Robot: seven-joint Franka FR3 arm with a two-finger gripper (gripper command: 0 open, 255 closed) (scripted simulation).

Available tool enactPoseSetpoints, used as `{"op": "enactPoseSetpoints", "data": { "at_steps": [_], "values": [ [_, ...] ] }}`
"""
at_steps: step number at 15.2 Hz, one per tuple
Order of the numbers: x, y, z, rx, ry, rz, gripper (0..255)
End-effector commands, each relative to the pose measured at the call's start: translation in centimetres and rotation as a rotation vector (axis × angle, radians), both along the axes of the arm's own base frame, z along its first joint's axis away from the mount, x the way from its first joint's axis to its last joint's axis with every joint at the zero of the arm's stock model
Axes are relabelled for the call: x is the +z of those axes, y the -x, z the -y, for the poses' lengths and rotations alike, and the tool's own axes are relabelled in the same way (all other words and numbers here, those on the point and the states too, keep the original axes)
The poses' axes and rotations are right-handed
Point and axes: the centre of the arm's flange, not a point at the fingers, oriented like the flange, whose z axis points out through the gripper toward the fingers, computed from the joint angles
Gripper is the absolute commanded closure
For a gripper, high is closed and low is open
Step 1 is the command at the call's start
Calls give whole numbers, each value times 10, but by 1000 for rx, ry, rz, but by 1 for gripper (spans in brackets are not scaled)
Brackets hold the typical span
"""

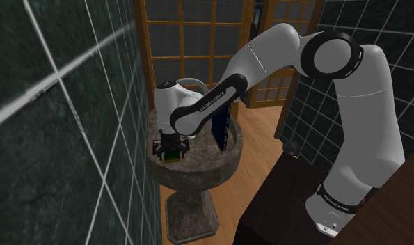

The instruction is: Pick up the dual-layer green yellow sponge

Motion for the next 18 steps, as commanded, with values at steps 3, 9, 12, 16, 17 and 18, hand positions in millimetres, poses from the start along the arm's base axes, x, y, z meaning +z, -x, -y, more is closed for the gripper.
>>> {"op": "enactPoseSetpoints", "data": {
  "at_steps": [3,9,12,16,17,18],
  "values": [
    [-3,0,0,0,0,0,255],
    [-3,0,0,0,0,0,255],
    [9,0,0,0,0,0,255],
    [30,0,0,0,0,0,255],
    [35,0,0,0,0,0,255],
    [41,0,0,0,0,0,255]
  ]
}}
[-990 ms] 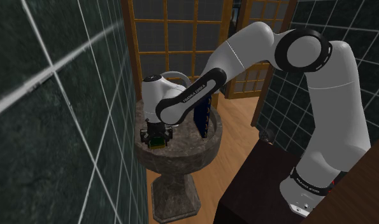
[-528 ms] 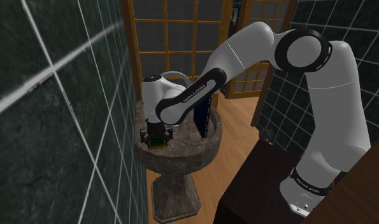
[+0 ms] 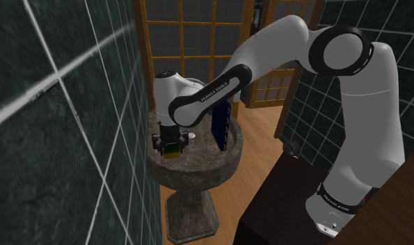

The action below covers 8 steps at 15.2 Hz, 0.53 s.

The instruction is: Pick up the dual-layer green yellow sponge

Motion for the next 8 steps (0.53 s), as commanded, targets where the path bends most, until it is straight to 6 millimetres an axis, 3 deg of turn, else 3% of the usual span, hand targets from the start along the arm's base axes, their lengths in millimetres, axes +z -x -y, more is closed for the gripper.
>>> {"op": "enactPoseSetpoints", "data": {
  "at_steps": [1,8],
  "values": [
    [11,0,0,0,0,0,255],
    [44,0,0,0,0,0,255]
  ]
}}
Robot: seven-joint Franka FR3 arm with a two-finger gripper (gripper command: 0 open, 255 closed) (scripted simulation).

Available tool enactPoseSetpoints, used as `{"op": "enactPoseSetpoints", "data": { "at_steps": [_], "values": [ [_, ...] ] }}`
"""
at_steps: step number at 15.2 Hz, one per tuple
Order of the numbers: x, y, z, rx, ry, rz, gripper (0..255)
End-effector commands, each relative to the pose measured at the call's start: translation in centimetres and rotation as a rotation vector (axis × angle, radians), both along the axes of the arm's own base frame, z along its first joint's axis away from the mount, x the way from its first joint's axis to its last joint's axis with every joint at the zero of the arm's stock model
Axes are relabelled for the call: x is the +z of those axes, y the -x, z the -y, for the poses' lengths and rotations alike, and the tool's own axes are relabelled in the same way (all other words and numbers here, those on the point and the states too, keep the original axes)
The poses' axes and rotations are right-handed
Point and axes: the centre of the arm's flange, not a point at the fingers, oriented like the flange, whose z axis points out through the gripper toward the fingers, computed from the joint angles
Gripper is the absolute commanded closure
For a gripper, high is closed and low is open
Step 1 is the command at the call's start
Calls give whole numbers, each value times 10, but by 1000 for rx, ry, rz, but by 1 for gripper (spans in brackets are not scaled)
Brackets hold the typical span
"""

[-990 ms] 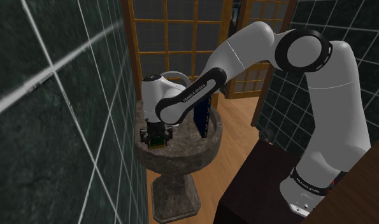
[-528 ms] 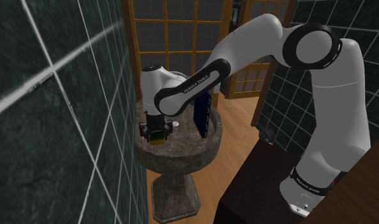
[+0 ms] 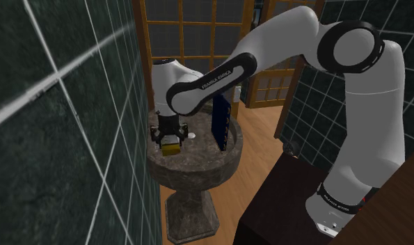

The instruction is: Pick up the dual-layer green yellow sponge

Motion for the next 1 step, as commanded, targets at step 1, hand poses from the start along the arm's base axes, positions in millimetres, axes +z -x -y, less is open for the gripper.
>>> {"op": "enactPoseSetpoints", "data": {
  "at_steps": [1],
  "values": [
    [3,0,1,0,0,0,255]
  ]
}}
